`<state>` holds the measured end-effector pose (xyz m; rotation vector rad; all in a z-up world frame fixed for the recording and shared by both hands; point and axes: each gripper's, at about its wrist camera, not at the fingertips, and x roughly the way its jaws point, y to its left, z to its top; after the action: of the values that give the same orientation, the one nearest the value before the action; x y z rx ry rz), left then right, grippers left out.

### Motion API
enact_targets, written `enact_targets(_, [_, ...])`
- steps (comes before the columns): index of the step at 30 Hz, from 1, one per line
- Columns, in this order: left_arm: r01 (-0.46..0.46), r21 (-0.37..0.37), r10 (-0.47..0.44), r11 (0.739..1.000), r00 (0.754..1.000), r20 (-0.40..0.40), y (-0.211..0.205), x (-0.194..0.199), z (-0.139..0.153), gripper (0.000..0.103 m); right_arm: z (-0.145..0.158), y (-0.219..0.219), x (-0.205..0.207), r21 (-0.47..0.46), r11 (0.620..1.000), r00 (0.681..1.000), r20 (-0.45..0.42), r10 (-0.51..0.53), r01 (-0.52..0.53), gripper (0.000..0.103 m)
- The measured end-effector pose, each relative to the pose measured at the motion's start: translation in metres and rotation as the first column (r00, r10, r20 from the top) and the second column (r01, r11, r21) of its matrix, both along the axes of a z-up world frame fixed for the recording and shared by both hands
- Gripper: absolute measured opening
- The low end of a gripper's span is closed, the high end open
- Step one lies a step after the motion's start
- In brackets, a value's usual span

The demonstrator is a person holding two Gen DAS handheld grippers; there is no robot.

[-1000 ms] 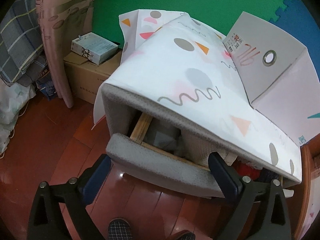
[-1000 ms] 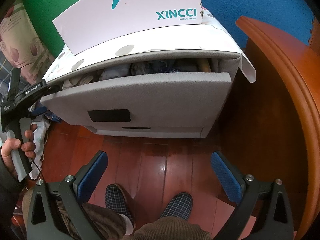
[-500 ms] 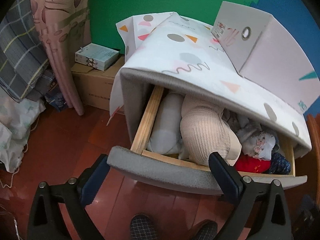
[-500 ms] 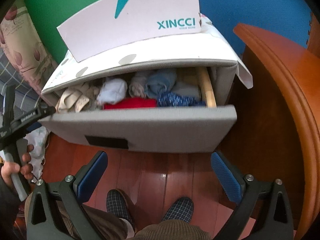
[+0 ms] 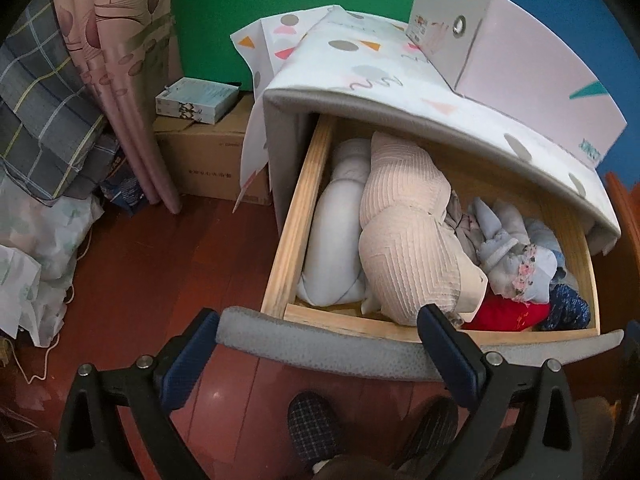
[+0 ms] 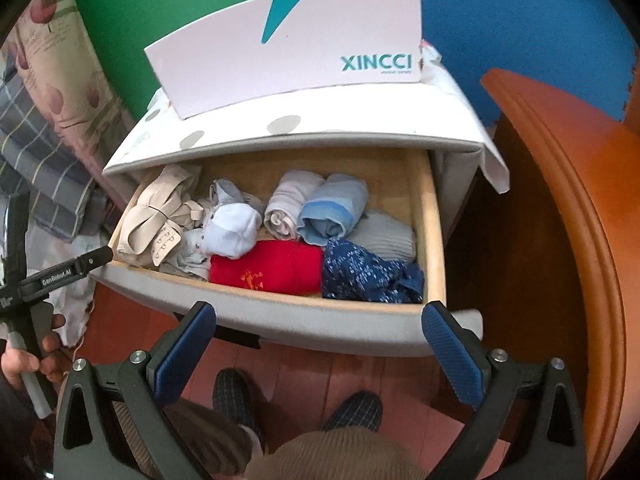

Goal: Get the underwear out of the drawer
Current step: 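Move the left gripper toward the beige bra while the right gripper reaches into the drawer, then grasp the beige bra with the left gripper while the right gripper grasps navy patterned underwear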

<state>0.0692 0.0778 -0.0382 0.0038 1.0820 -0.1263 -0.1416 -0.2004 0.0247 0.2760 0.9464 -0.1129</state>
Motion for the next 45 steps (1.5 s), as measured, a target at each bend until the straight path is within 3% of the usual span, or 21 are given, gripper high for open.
enact_targets(3, [0.009, 0.016, -0.009, 1.000, 1.000, -0.005, 0.002, -0.009, 0.000, 0.102, 0.003, -0.007, 0.004, 0.029, 1.000, 0.999, -0.034, 0.002, -0.001, 0.102])
enact_targets(11, [-0.001, 0.015, 0.001, 1.000, 1.000, -0.023, 0.009, -0.028, -0.002, 0.102, 0.004, -0.031, 0.025, 0.086, 0.996, 0.986, -0.163, 0.016, -0.002, 0.082])
enact_targets(15, [-0.005, 0.019, 0.005, 1.000, 1.000, -0.030, 0.009, -0.029, -0.002, 0.102, -0.007, -0.033, 0.045, 0.063, 0.997, 0.962, -0.268, 0.051, -0.035, 0.080])
enact_targets(19, [-0.008, 0.027, 0.008, 1.000, 1.000, -0.029, 0.007, -0.029, -0.001, 0.102, -0.023, -0.030, 0.062, 0.089, 0.993, 0.932, -0.347, 0.103, -0.076, 0.065])
enact_targets(23, [-0.011, 0.029, 0.012, 1.000, 0.999, -0.031, 0.006, -0.028, 0.000, 0.102, -0.045, -0.023, 0.076, 0.091, 0.989, 0.893, -0.427, 0.143, -0.115, 0.058])
enact_targets(31, [-0.009, 0.041, 0.011, 0.999, 0.999, -0.050, 0.004, -0.025, 0.001, 0.101, -0.087, -0.014, 0.097, 0.060, 0.991, 0.833, -0.537, 0.134, -0.121, 0.046])
enact_targets(38, [0.003, 0.047, 0.000, 0.999, 0.997, -0.078, 0.002, -0.022, 0.004, 0.100, -0.112, -0.012, 0.109, 0.067, 0.990, 0.801, -0.582, 0.140, -0.124, 0.046])
enact_targets(45, [0.014, 0.041, -0.012, 0.999, 0.999, -0.053, -0.002, -0.022, 0.019, 0.100, -0.140, -0.005, 0.113, 0.061, 0.987, 0.761, -0.630, 0.154, -0.150, 0.050])
